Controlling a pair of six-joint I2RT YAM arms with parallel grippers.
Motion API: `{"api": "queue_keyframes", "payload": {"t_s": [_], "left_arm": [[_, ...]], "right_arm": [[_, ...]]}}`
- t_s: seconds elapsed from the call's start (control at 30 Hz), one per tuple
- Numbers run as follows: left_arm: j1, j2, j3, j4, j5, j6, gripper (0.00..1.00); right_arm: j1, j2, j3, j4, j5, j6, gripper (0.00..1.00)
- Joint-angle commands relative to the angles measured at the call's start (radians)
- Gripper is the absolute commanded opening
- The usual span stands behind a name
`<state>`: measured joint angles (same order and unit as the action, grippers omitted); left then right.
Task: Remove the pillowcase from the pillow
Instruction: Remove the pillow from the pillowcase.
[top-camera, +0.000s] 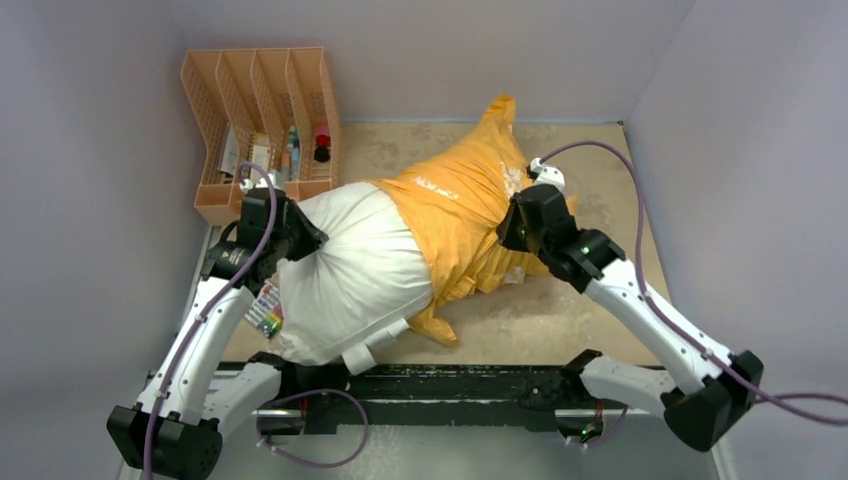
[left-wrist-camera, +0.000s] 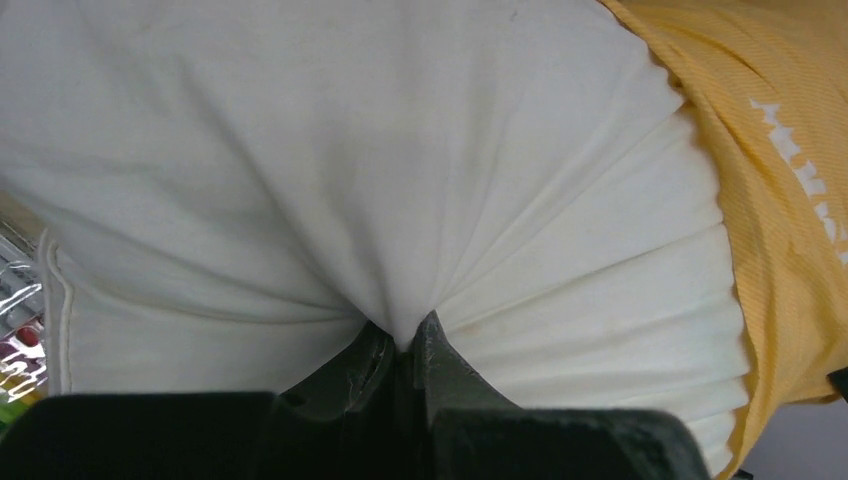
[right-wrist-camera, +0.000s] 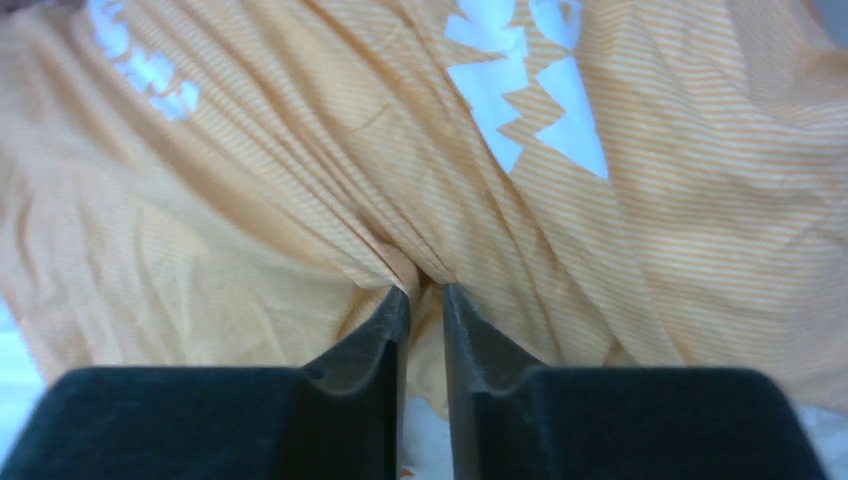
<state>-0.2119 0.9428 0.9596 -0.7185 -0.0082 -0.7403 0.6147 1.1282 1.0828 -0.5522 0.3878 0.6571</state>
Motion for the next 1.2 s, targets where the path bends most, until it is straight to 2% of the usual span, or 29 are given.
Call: {"api": "queue_keyframes", "payload": {"t_s": [0.0, 0.03, 0.1, 0.2, 0.3, 0.33, 0.37, 0.4, 0.43, 0.5, 0.53, 0.57, 0.73, 0.83, 0.9, 1.03, 1.1, 1.17], "left_arm": [[0.039, -0.017, 0.016, -0.095, -0.228, 0.066, 0.0], [0.039, -0.019, 0.015, -0.088, -0.214, 0.062, 0.0], [0.039, -0.022, 0.012, -0.076, -0.184, 0.048, 0.0], [0.039, -0.027, 0.003, -0.06, -0.161, 0.038, 0.0], [0.039, -0.018, 0.001, -0.04, -0.085, 0.061, 0.0], [0.039, -0.016, 0.001, -0.03, -0.037, 0.074, 0.05], [0.039, -0.021, 0.0, -0.017, 0.009, 0.075, 0.27], [0.039, -0.035, -0.004, 0.011, 0.046, 0.072, 0.54], [0.039, -0.048, -0.003, 0.026, 0.074, 0.07, 0.64], [0.039, -0.069, 0.027, 0.006, 0.091, 0.087, 0.66], [0.039, -0.073, 0.057, -0.019, 0.099, 0.11, 0.67], [0.039, -0.072, 0.095, -0.056, 0.111, 0.135, 0.67], [0.037, -0.091, 0.249, -0.188, 0.192, 0.246, 0.71], [0.037, -0.124, 0.253, -0.219, 0.239, 0.294, 0.73], [0.037, -0.139, 0.234, -0.234, 0.254, 0.323, 0.74], [0.02, -0.135, 0.165, -0.179, 0.35, 0.325, 0.75], [-0.031, -0.122, 0.142, -0.155, 0.281, 0.323, 0.76], [-0.162, -0.087, 0.133, -0.157, 0.124, 0.318, 0.76]], "right_arm": [[-0.073, -0.148, -0.116, 0.212, -0.311, -0.268, 0.28], [-0.073, -0.157, -0.118, 0.217, -0.402, -0.245, 0.31], [-0.052, -0.181, -0.127, 0.206, -0.465, -0.2, 0.39], [0.01, -0.237, -0.144, 0.134, -0.416, -0.178, 0.55], [0.045, -0.25, -0.159, 0.024, -0.42, -0.083, 0.59], [0.071, -0.262, -0.193, 0.034, -0.442, -0.043, 0.61], [0.115, -0.276, -0.235, 0.06, -0.443, 0.008, 0.62], [0.161, -0.289, -0.277, 0.106, -0.428, 0.066, 0.63], [0.202, -0.296, -0.321, 0.14, -0.418, 0.112, 0.64], [0.247, -0.286, -0.377, 0.202, -0.417, 0.177, 0.79], [0.257, -0.274, -0.4, 0.249, -0.422, 0.191, 0.92], [0.261, -0.26, -0.421, 0.299, -0.428, 0.195, 0.98], [0.259, -0.166, -0.502, 0.56, -0.326, 0.279, 0.99], [0.258, -0.081, -0.554, 0.744, -0.217, 0.362, 0.97], [0.257, -0.033, -0.563, 0.84, -0.199, 0.39, 0.9], [0.247, 0.02, -0.552, 0.904, -0.224, 0.373, 0.7], [0.241, 0.028, -0.529, 0.884, -0.252, 0.336, 0.62], [0.24, 0.029, -0.496, 0.8, -0.232, 0.328, 0.54]]}}
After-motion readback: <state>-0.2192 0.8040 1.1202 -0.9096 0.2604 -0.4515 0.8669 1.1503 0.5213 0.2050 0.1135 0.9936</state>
